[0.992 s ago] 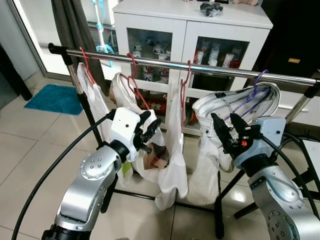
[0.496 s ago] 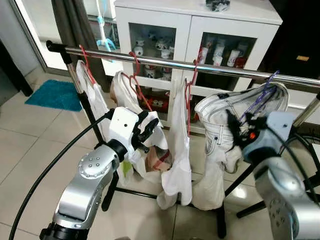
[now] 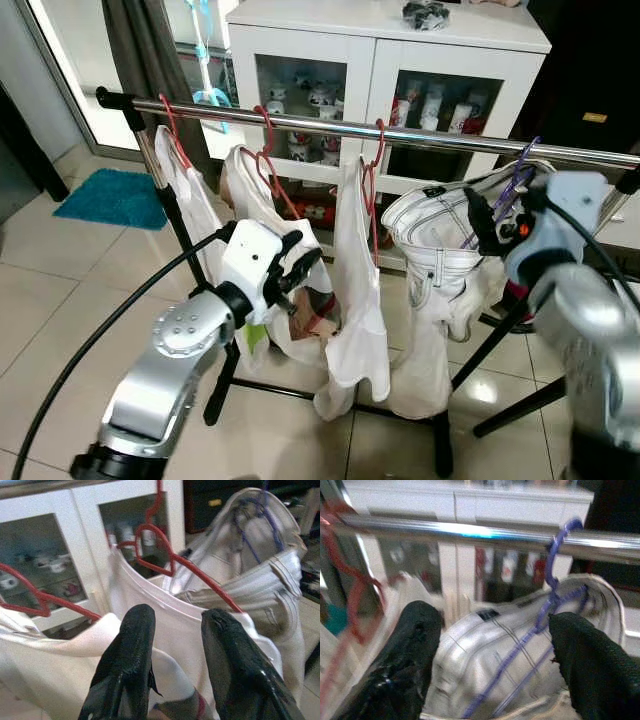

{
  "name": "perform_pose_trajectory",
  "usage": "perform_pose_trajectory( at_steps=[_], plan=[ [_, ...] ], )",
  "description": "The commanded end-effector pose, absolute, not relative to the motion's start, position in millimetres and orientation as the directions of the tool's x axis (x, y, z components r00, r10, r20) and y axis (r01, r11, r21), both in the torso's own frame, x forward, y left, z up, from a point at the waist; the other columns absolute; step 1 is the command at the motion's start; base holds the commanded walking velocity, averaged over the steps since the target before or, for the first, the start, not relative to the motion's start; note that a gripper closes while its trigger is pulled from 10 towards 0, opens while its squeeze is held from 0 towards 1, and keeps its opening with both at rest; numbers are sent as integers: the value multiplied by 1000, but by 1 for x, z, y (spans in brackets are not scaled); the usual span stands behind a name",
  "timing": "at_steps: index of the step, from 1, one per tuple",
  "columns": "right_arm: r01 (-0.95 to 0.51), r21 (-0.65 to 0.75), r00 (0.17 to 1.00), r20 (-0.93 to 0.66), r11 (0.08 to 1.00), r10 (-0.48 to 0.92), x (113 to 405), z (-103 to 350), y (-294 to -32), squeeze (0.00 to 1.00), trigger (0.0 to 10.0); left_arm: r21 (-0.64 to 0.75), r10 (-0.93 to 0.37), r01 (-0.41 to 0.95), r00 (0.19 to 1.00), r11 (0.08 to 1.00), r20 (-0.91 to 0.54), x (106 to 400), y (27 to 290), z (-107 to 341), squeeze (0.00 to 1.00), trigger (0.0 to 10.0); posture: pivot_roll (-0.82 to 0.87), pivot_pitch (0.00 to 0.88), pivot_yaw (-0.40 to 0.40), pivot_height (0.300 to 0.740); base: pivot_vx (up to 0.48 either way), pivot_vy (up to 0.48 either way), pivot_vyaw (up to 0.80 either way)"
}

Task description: Hang hanger

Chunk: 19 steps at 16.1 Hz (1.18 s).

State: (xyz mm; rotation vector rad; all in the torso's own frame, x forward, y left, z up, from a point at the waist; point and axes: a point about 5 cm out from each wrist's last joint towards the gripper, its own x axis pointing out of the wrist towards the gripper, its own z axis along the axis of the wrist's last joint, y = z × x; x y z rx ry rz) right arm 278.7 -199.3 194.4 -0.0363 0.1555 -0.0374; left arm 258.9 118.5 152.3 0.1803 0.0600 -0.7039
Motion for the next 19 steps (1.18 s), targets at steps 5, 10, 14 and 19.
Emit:
perform_pose_trajectory(
  at_steps=[5,10,14,19],
  plan=[
    [130,-81,945,-293,988,-148,304,186,-218,984,10000,173,-776,791,611,587,-160,247,127,159,0,10000,-30,9,-2,740,0,0,0],
    [173,-84,926,-326,981,-191,326,191,-229,0,10000,197,-788,808,587,555,-186,247,129,160,0,10000,-37,4,-4,740,0,0,0],
    [196,-72,911,-355,978,-209,345,194,-240,0,10000,203,-803,823,564,530,-191,248,126,160,0,10000,-44,2,-3,740,0,0,0],
    [141,-47,910,-386,989,-148,369,193,-245,0,0,209,-811,832,551,514,-196,247,125,160,0,10000,-41,1,-11,740,0,0,0]
  ],
)
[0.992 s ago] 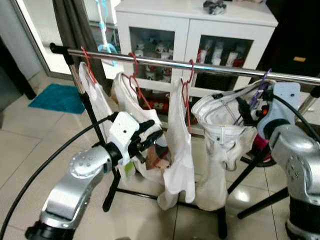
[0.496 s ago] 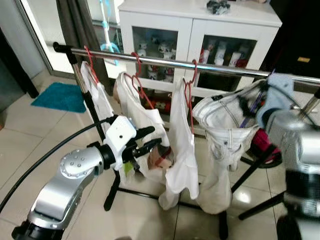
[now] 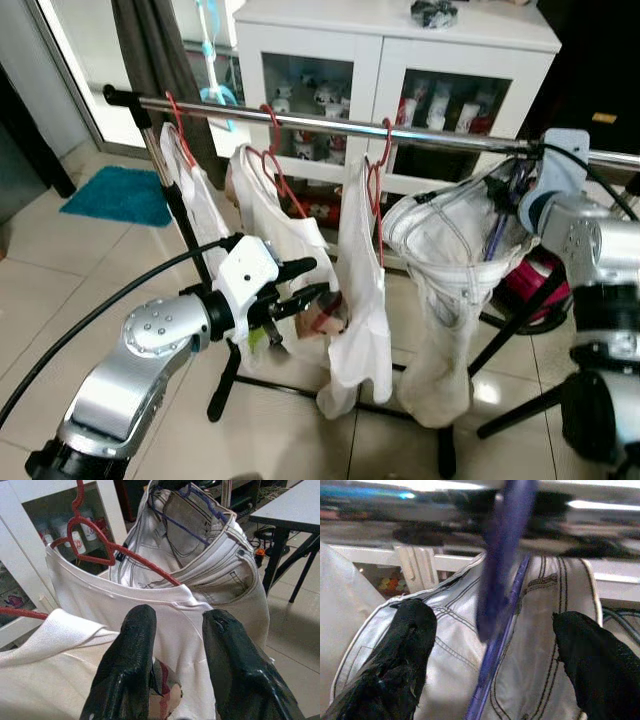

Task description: Hang hanger

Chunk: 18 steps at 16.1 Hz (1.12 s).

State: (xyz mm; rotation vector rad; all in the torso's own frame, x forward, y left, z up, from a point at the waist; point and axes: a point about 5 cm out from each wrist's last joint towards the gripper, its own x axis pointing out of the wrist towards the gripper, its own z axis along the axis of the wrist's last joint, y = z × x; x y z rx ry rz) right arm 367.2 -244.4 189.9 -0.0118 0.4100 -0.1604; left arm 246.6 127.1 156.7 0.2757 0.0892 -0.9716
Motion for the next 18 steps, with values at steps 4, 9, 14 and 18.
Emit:
perform_pose_trajectory(
  at_steps=[4,9,14,18],
  plan=[
    [40,-55,883,-466,998,-61,372,182,-242,0,0,203,-820,844,533,497,-210,245,124,159,0,10000,-40,0,-16,740,0,0,0],
    [44,-19,865,-500,999,-47,372,174,-249,0,0,189,-844,869,491,457,-216,242,120,161,0,10000,-46,0,-10,740,0,0,0],
    [55,-21,861,-505,998,-58,371,171,-255,0,0,191,-850,885,462,424,-252,241,120,159,0,10000,-48,0,-7,740,0,0,0],
    [50,-59,869,-490,997,-73,373,176,-258,0,0,198,-849,886,461,420,-259,240,121,159,0,10000,-46,0,-7,740,0,0,0]
  ],
)
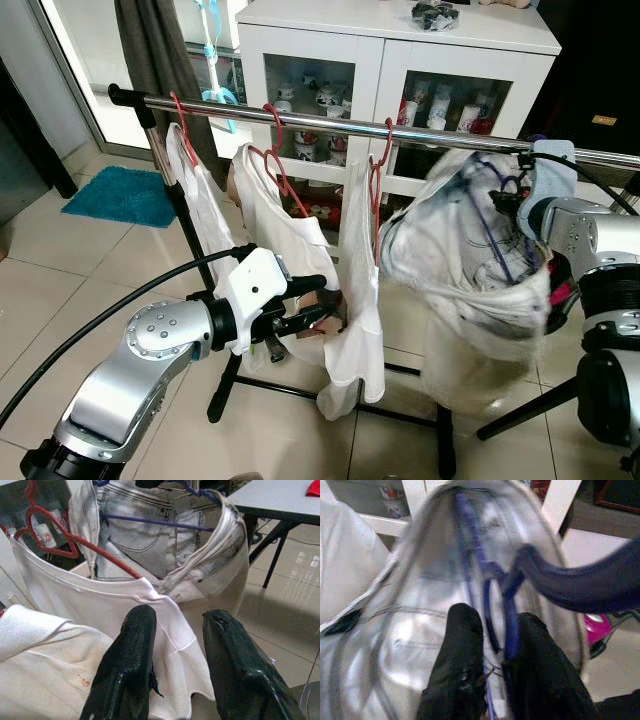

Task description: Hang hanger

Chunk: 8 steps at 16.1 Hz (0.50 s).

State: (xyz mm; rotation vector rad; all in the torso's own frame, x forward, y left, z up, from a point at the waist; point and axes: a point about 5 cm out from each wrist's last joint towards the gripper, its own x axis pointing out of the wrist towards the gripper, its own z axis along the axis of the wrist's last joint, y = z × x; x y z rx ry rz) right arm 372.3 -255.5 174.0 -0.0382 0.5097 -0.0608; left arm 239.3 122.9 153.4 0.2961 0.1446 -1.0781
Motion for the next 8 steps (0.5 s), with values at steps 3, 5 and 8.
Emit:
perform_pose_trajectory(
  at_steps=[3,5,8],
  plan=[
    [34,-41,872,-487,999,-50,373,178,-256,0,0,196,-849,887,458,418,-263,240,120,159,0,10000,-48,0,-6,740,0,0,0],
    [-8,-51,879,-477,999,-18,373,181,-253,0,0,196,-850,888,456,416,-264,240,120,158,0,10000,-49,0,-4,740,0,0,0],
    [-18,-63,897,-442,998,-12,371,189,-253,0,0,203,-834,873,485,444,-262,243,120,157,0,10000,-45,0,-8,740,0,0,0]
  ],
)
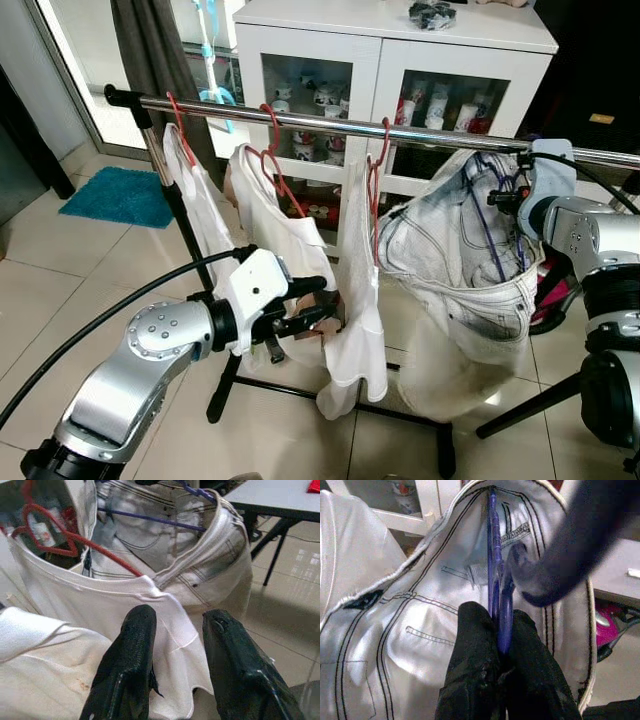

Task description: Hang hanger

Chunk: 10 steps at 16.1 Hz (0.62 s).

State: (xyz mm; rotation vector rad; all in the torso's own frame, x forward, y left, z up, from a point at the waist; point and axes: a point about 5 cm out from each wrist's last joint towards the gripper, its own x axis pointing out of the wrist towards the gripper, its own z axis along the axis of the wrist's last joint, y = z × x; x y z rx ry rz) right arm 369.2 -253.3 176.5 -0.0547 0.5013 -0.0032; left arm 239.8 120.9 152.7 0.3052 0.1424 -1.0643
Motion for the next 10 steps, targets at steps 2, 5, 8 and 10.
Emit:
perform_pose_trajectory(
  at_steps=[2,5,8,10],
  plan=[
    [-8,-82,920,-390,997,-25,366,199,-256,0,0,207,-807,838,544,505,-230,247,119,157,0,10000,-40,0,-11,740,0,0,0],
    [-40,-77,930,-367,996,9,348,207,-250,0,0,183,-763,786,618,591,-190,251,113,154,0,10000,-42,0,-8,740,0,0,0],
    [-51,-75,944,-330,996,23,322,210,-242,0,0,144,-684,701,713,699,-155,260,111,151,0,10000,-46,0,4,740,0,0,0],
    [-72,-84,939,-342,994,39,305,202,-233,0,0,149,-671,691,723,708,-164,260,109,147,0,10000,-53,0,10,740,0,0,0]
  ],
)
